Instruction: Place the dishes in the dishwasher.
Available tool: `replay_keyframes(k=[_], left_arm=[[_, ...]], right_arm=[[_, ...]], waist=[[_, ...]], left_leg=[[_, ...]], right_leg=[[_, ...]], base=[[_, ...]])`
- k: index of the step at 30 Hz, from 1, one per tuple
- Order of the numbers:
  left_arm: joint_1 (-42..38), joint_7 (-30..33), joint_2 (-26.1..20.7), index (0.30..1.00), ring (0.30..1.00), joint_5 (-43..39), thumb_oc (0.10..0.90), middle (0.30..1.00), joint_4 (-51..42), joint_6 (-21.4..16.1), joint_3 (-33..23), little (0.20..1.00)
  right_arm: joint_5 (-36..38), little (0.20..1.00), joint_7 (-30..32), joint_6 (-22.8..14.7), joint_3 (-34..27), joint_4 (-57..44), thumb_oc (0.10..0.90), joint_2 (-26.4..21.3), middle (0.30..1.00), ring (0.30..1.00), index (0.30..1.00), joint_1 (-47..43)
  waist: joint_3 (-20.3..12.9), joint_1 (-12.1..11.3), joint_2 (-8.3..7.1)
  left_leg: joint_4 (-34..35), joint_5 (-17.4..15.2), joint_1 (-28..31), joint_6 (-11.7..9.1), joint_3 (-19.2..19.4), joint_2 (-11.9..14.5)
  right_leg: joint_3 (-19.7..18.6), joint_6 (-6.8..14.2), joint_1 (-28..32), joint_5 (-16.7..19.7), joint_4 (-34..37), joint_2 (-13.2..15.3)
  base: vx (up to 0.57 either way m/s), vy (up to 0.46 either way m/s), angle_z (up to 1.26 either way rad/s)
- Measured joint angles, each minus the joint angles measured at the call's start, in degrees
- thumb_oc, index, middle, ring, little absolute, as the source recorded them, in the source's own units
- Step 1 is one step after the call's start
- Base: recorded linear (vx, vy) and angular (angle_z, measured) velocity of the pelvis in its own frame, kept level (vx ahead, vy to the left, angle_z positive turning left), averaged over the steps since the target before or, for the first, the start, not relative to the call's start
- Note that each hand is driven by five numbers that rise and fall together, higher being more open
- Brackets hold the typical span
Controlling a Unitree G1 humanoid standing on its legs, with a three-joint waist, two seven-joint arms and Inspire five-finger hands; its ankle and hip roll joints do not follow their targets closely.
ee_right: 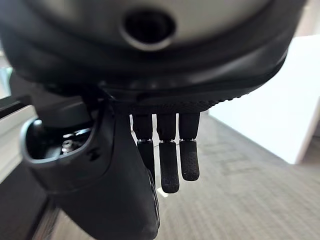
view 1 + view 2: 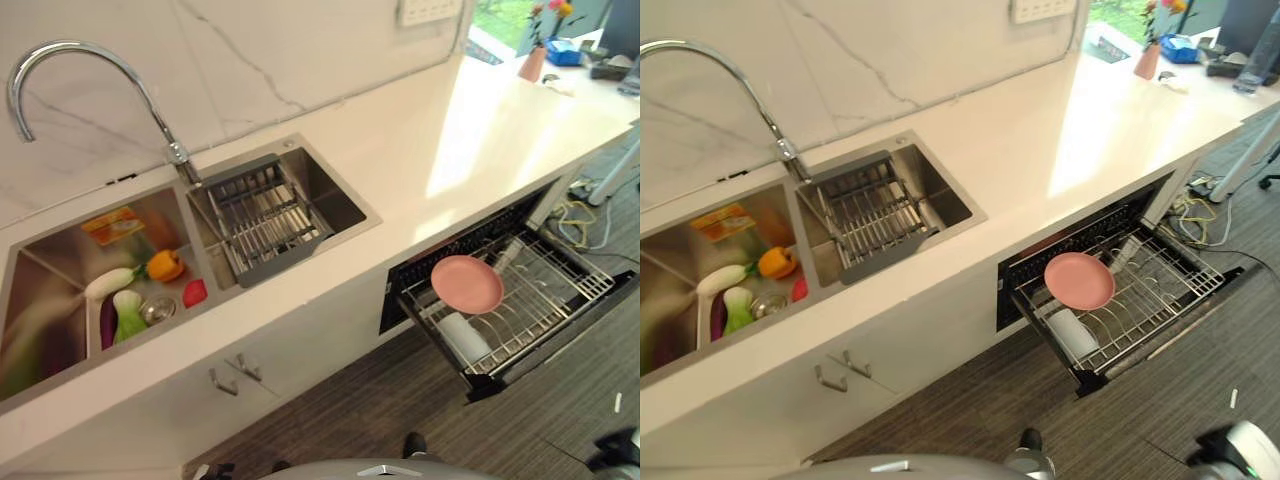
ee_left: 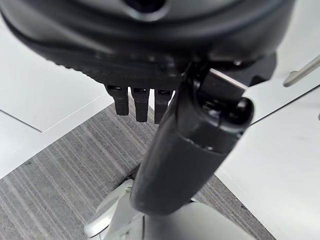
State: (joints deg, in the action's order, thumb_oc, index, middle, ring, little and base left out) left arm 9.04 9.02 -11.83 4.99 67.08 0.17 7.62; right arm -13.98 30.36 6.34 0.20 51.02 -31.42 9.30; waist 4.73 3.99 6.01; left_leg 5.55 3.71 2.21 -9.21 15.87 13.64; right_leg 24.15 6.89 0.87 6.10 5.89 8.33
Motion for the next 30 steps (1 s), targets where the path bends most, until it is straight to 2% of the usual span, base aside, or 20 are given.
replay_keyframes(k=[2,3,6,9,12,15,20,21,24,25,27,30], left_arm=[[0.08,-0.15,0.19,0.9,0.9,-0.12,0.8,0.9,0.02,-0.04,-0.04,0.9],[0.53,-0.11,0.25,0.9,0.9,-0.38,0.8,0.9,-0.75,-0.22,-0.01,0.9],[2.46,0.05,0.26,0.9,0.9,-1.16,0.8,0.9,-1.04,0.01,-0.05,0.9],[2.79,0.21,0.13,0.9,0.9,-2.26,0.8,0.9,-1.83,-0.72,-0.02,0.9],[2.45,0.18,0.18,0.9,0.9,-2.56,0.8,0.9,-2.12,-1.0,0.03,0.9],[2.21,0.21,0.16,0.9,0.9,-2.73,0.8,0.9,-2.33,-1.41,0.03,0.9],[1.73,0.37,0.12,0.9,0.9,-3.31,0.8,0.9,-2.4,-2.01,0.03,0.9],[1.59,0.56,0.03,0.9,0.9,-3.37,0.8,0.9,-2.86,-2.17,0.03,0.9],[0.13,0.97,0.0,0.9,0.9,-4.53,0.8,0.9,-2.64,-2.05,0.12,0.9],[-0.17,1.13,0.0,0.9,0.9,-4.54,0.8,0.9,-2.63,-2.13,0.05,0.9],[-1.04,1.74,0.01,0.9,0.9,-4.81,0.8,0.9,-2.31,-2.11,-0.15,0.9],[-2.66,1.96,0.2,0.9,0.9,-5.84,0.8,0.9,-2.53,-2.08,-1.89,0.9]], right_arm=[[0.0,0.3,-0.93,-1.37,1.31,-0.09,0.4,0.04,0.3,0.3,0.3,-3.89],[0.65,0.3,-1.07,0.94,1.66,1.93,0.4,-0.64,0.3,0.3,0.3,-6.25],[0.5,0.3,-1.65,0.7,2.96,2.16,0.4,-2.55,0.3,0.3,0.3,-8.3],[0.4,0.3,-2.69,1.06,4.18,4.11,0.4,-4.6,0.3,0.3,0.3,-12.38],[-0.09,0.3,-4.19,1.38,6.36,4.8,0.4,-7.54,0.3,0.3,0.3,-16.24],[-2.27,0.3,-5.48,1.81,11.43,4.72,0.4,-11.44,0.3,0.3,0.3,-20.11],[-6.39,0.3,-5.78,1.41,17.22,4.46,0.4,-14.42,0.3,0.3,0.3,-28.44],[-5.54,0.3,-6.57,2.5,19.03,4.36,0.4,-14.52,0.3,0.3,0.3,-31.35],[-6.34,0.3,-6.35,1.44,19.53,4.23,0.4,-14.81,0.3,0.3,0.3,-31.56],[-6.22,0.42,-6.36,1.46,19.54,4.32,0.48,-14.61,0.42,0.42,0.42,-31.54],[-6.2,0.9,-5.8,1.42,19.49,3.96,0.8,-12.84,0.9,0.9,0.9,-31.43],[-6.28,0.9,-5.66,-0.48,19.36,1.2,0.8,-10.19,0.9,0.9,0.9,-29.7]], waist=[[0.39,-2.11,0.97],[0.89,-3.46,1.47],[2.19,-4.3,1.72],[5.19,-5.14,1.68],[5.83,-6.68,2.28],[6.17,-7.58,2.95],[7.27,-9.63,3.13],[7.69,-10.1,2.93],[8.97,-10.02,2.79],[9.13,-10.0,2.79],[9.46,-9.95,2.81],[10.15,-10.09,2.74]], left_leg=[[0.0,0.42,-1.09,0.02,-1.46,-0.32],[-0.02,0.86,-2.32,0.24,-3.2,-0.78],[-0.05,1.92,-3.35,0.05,-5.09,-1.84],[-0.01,2.33,-3.84,0.33,-7.57,-2.37],[0.0,2.39,-5.8,0.75,-10.11,-2.68],[-0.02,3.39,-7.28,0.71,-12.16,-3.0],[-0.03,4.29,-9.08,0.57,-13.71,-3.38],[-0.02,4.49,-9.58,0.53,-13.81,-3.41],[-0.02,4.93,-11.21,0.57,-14.4,-3.16],[-0.02,4.95,-11.34,0.58,-14.69,-3.19],[0.0,4.93,-11.35,0.57,-14.71,-3.11],[0.0,4.85,-11.27,0.5,-14.71,-2.98]], right_leg=[[1.61,0.0,0.16,0.0,0.01,0.28],[3.27,0.0,0.09,0.0,-0.02,0.74],[5.1,-0.03,0.68,0.25,-0.17,1.32],[7.68,0.25,2.05,0.12,-0.03,2.0],[10.22,0.27,1.92,0.14,-0.14,2.12],[12.43,0.28,1.93,0.15,-0.17,2.2],[13.84,0.41,1.39,0.06,-0.13,1.87],[14.0,0.38,0.88,0.09,-0.16,2.02],[14.54,0.12,-0.33,0.34,-0.15,1.91],[14.83,0.12,-0.3,0.34,-0.16,1.94],[14.88,0.12,-0.28,0.33,-0.14,1.9],[14.88,0.09,-0.14,0.31,-0.15,1.77]], base=[[-0.03,-0.013,0.47],[-0.02,-0.014,0.55],[-0.02,-0.013,0.37],[0.0,-0.024,0.47],[-0.01,-0.03,0.46],[0.0,-0.031,0.32],[-0.01,-0.023,0.18],[-0.04,0.011,0.09],[-0.02,0.01,0.08],[0.02,0.008,0.1],[0.04,0.017,0.03],[0.01,0.034,0.0]])
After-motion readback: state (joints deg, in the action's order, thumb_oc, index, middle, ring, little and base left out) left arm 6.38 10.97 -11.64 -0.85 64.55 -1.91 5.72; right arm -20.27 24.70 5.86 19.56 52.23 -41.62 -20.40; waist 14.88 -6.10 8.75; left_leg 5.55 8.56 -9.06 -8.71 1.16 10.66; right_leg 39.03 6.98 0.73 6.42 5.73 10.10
